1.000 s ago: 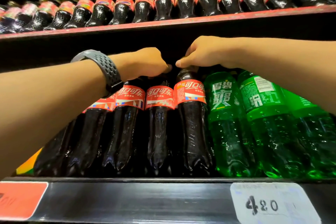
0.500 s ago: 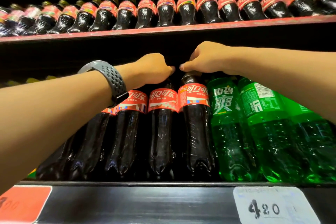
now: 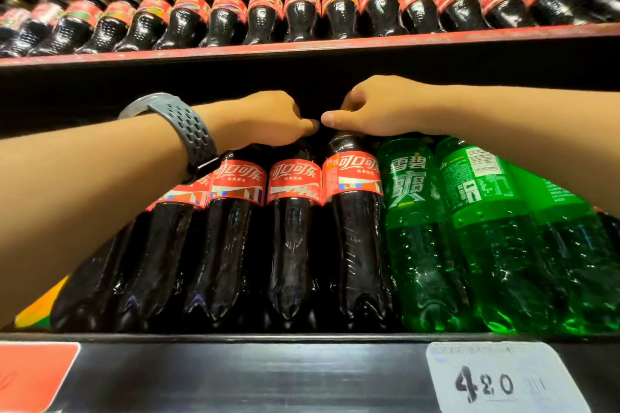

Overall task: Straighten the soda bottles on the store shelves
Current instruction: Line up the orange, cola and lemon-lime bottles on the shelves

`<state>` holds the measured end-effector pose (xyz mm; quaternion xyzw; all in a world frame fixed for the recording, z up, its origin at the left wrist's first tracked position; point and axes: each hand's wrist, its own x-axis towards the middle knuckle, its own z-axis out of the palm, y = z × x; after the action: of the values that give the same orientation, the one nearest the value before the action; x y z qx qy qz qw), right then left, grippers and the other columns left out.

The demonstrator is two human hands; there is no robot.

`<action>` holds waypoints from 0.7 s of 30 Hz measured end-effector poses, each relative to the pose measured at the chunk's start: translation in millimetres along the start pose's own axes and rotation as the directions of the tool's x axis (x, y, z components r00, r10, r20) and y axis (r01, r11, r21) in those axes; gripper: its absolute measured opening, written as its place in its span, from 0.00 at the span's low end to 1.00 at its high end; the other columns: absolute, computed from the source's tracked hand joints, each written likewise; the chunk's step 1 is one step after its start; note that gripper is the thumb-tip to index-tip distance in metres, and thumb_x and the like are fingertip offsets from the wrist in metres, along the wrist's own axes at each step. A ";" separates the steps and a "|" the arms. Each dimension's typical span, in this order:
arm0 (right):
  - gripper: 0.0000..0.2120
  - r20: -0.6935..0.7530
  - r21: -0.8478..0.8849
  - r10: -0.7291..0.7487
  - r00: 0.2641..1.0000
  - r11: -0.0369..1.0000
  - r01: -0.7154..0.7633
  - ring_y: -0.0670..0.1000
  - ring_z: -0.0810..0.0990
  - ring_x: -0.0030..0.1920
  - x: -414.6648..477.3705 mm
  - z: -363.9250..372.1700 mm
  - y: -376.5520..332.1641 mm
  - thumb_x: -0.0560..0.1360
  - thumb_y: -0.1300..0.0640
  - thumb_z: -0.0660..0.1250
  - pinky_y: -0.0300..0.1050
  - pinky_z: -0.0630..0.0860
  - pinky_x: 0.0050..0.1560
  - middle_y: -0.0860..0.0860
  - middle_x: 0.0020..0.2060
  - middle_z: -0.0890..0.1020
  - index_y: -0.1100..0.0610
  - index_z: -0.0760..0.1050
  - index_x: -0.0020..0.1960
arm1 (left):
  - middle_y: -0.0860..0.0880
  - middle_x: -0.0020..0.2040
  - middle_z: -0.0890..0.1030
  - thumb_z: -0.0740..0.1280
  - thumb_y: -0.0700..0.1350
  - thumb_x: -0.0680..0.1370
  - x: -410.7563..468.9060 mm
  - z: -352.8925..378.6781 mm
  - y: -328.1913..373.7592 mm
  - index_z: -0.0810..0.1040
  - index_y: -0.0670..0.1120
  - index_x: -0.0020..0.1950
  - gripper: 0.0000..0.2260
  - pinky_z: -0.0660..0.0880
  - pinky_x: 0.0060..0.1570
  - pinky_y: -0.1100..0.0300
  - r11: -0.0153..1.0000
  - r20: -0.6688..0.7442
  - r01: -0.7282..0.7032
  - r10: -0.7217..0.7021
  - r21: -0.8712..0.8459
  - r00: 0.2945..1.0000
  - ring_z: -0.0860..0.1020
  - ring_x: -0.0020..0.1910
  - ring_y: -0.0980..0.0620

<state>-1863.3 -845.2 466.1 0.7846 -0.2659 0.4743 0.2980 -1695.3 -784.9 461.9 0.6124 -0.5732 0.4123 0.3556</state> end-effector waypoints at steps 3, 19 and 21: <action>0.25 -0.027 0.028 -0.022 0.999 0.999 0.022 0.51 0.77 0.51 -0.7 0.6 2.9 0.74 0.34 0.59 0.43 0.69 0.45 0.49 0.51 0.80 0.51 0.79 0.57 | 0.49 0.44 0.80 0.61 0.63 0.77 -2.1 -4.4 -3.3 0.80 0.46 0.48 0.21 0.72 0.41 0.58 1.000 0.018 -0.021 0.021 -0.009 1.000 0.77 0.43 0.51; 0.20 -0.074 0.096 0.003 0.997 0.995 0.004 0.48 0.78 0.49 -2.6 2.2 7.4 0.74 0.36 0.62 0.42 0.71 0.47 0.46 0.47 0.80 0.49 0.79 0.55 | 0.47 0.46 0.82 0.61 0.63 0.77 0.1 7.1 -20.4 0.83 0.46 0.49 0.22 0.75 0.48 0.55 0.990 -0.079 -0.047 0.036 -0.133 0.996 0.78 0.46 0.49; 0.21 -0.144 0.069 0.037 0.989 0.997 -0.027 0.49 0.77 0.50 -4.4 -5.3 12.7 0.74 0.36 0.60 0.43 0.71 0.49 0.47 0.49 0.80 0.49 0.79 0.55 | 0.48 0.44 0.81 0.61 0.63 0.76 2.2 4.4 -20.1 0.82 0.45 0.47 0.23 0.71 0.41 0.58 0.991 -0.102 -0.046 0.033 -0.127 0.994 0.76 0.42 0.50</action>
<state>-1877.1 -849.5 466.8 0.7532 -0.2401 0.5433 0.2827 -1674.8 -788.0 462.8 0.5554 -0.5922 0.4113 0.4144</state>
